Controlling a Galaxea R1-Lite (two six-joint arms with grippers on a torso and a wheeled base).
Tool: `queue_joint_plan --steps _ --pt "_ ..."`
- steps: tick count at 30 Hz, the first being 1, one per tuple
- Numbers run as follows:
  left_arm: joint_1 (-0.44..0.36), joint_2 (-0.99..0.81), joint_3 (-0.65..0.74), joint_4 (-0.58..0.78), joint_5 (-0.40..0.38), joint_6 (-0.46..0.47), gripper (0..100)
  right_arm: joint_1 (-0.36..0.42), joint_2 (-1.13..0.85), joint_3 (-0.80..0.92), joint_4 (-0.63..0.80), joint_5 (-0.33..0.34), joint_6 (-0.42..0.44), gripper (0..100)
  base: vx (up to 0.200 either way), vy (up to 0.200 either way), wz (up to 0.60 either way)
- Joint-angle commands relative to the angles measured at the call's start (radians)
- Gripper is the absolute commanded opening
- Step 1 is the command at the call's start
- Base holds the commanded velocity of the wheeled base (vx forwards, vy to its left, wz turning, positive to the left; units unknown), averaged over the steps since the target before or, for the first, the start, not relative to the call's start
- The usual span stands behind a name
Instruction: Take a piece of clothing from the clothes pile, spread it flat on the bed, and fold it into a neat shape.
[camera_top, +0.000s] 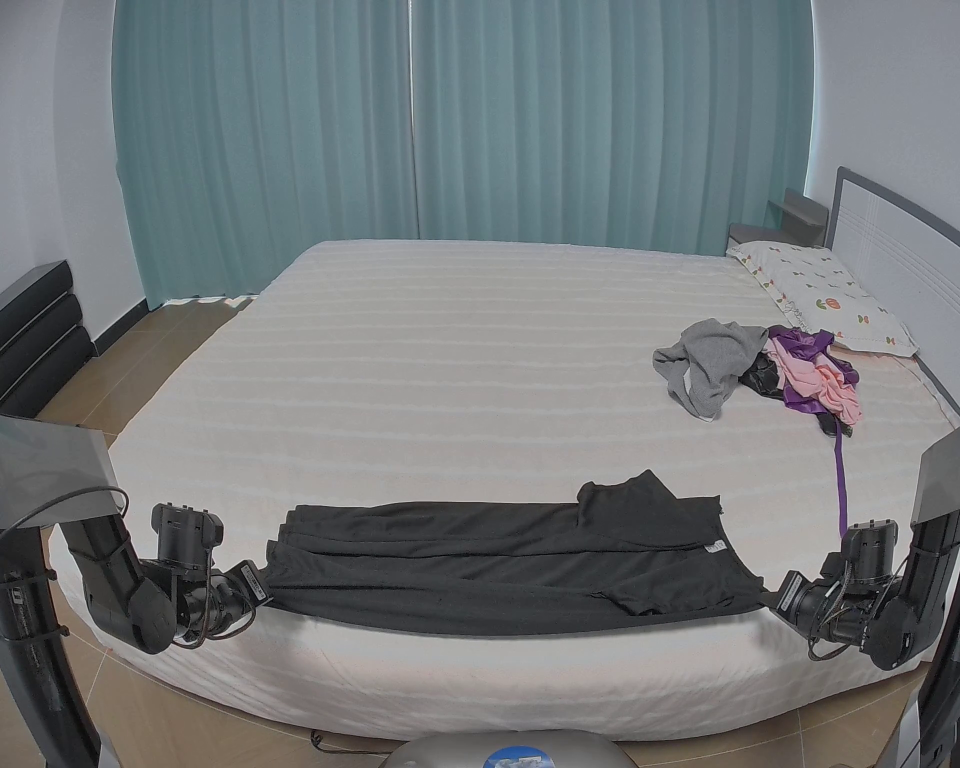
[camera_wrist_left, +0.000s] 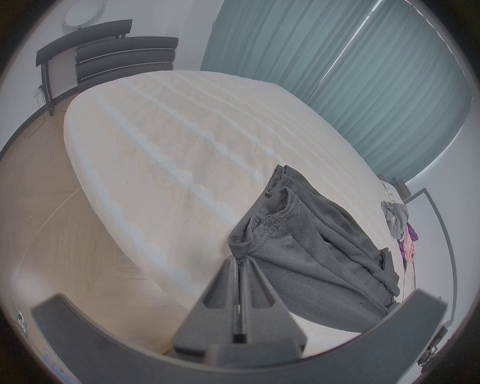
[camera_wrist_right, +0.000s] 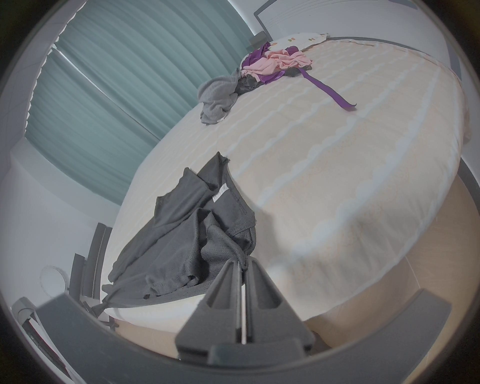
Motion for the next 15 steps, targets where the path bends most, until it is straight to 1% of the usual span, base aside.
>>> queue_joint_plan --steps 1,7,12,13,14,15 --pt "0.005 -0.003 0.006 0.003 0.001 0.015 0 0.002 0.020 0.023 0.000 0.001 -0.023 0 0.000 0.000 0.00" --pt "0.002 0.020 0.020 0.003 0.001 0.056 0 0.006 0.069 0.040 -0.012 0.001 -0.074 0 0.000 0.000 0.00" --pt "-0.001 0.045 0.023 0.003 0.001 0.058 0 0.000 0.090 0.037 -0.031 0.001 -0.078 0 0.000 0.000 0.00" --pt "-0.003 0.045 0.025 0.001 -0.001 0.058 0 0.000 0.092 0.037 -0.031 0.001 -0.078 100 0.000 0.000 0.00" --pt "-0.003 0.045 0.026 0.001 -0.007 0.058 100 0.002 0.092 0.036 -0.031 0.001 -0.078 100 0.000 0.000 0.00" --pt "-0.003 0.042 0.026 0.001 -0.013 0.058 100 0.002 0.092 0.034 -0.031 0.001 -0.078 100 0.000 0.000 0.00"
